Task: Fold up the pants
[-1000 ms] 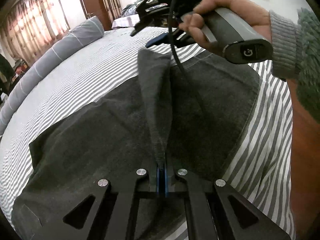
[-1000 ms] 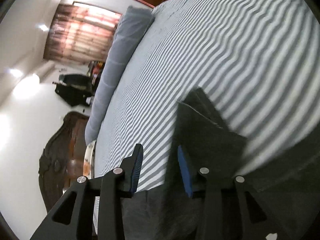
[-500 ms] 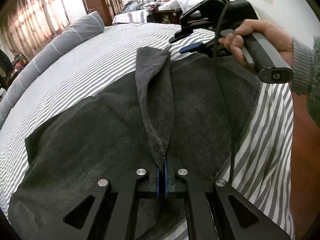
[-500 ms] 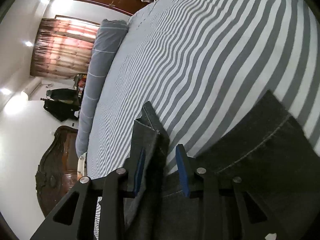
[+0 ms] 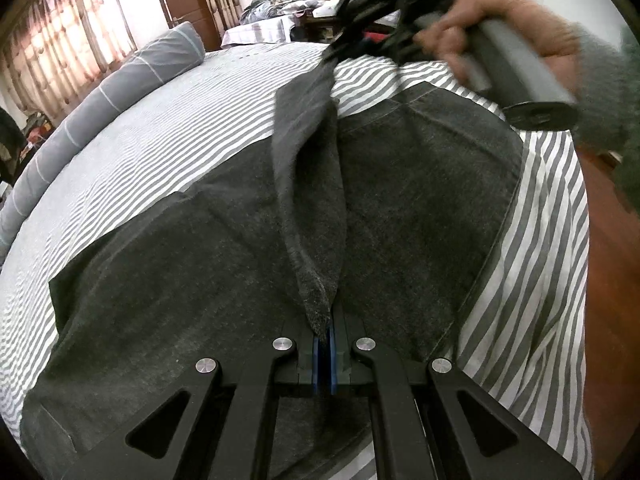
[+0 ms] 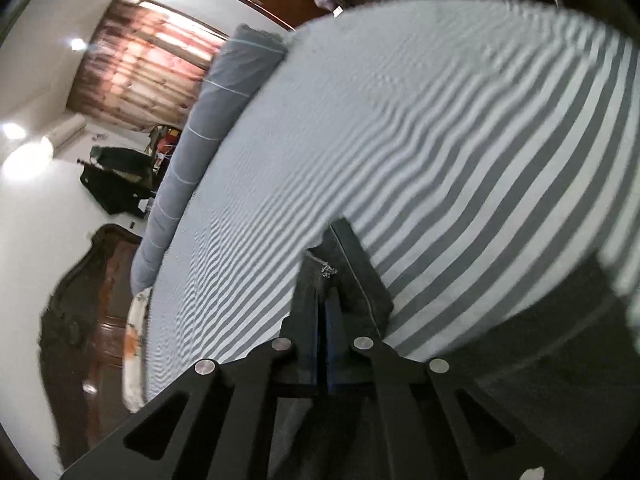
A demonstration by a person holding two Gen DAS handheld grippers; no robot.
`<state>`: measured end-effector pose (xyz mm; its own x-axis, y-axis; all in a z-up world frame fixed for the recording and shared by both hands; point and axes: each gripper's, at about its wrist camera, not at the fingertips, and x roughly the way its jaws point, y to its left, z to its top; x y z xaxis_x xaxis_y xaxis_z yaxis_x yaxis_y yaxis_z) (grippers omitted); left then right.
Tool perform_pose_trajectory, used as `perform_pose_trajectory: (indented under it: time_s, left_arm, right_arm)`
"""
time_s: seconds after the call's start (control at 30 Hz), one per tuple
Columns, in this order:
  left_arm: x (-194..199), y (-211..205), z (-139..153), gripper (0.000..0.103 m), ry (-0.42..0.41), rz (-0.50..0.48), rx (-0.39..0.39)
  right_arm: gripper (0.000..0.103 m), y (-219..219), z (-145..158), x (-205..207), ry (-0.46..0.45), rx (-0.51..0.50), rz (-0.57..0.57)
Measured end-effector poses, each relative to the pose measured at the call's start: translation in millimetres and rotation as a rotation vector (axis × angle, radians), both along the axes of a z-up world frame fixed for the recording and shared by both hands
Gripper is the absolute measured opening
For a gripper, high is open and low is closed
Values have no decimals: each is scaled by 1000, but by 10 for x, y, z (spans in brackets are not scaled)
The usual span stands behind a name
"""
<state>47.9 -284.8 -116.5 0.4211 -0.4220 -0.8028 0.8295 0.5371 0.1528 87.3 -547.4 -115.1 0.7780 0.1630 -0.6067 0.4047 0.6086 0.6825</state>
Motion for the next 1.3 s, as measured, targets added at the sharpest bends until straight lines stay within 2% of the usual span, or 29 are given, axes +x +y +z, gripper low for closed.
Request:
perform_pose_trajectory:
  time_s: [0.13,0.23,0.37,0.43,0.5,0.6,0.8,0.87,0.97,1.03,1.1,1.13,1.17,1.2,1.3]
  left_arm:
    - [-54,-28,48,3,-24,-41,19]
    - [-131,-62,90,4,-74,-89,46]
    - [-256,-108,49,4,-129,-151,98]
    - [-328,-137,-26,4,-144,-188,136]
    - [-405,-158,-108,4,-179,-222,178]
    - [-480,-172,-163,4,-229,-256,213]
    - [-501,-83,57,4,-144,-280,138]
    - [-506,-85,18,4,-129,-282,141]
    - [-469,-116,-147,4,-106,-263,164]
    - [-460,-138,-195,6,-112,-255,156]
    - [-449,-137,-164,9,-99,-249,145]
    - [-428,-114,-113,13,-70,-242,133]
    - [-403,-89,-73,16,-57,-236,121]
    - [-377,-38,0,16,-46,-225,98]
    - [-293,229,282,19,-3,-188,22]
  right_arm:
    - [4,-161,288,-494,-21,-53,-77]
    - [4,-258,326,-964,-4,-75,-132]
    - [4,-312,98,-1498,63,-68,-211]
    - [4,-349,-129,-1677,95,-14,-250]
    - [4,-357,-332,-1777,121,27,-277]
    - [3,-348,-372,-1784,121,29,-291]
    - [3,-294,-151,-1788,97,-63,-272]
    - [3,-278,-229,-1764,137,-82,-265]
    - [3,-262,-455,-1694,205,-54,-265]
    - [4,-248,-510,-1686,218,-39,-286]
    - [9,-257,-488,-1683,223,-16,-294]
    - [11,-255,-456,-1687,227,-17,-292]
    - [18,-255,-413,-1691,229,-17,-292]
    - [31,-246,-362,-1709,227,-15,-295]
    - [35,-164,-126,-1807,201,-56,-312]
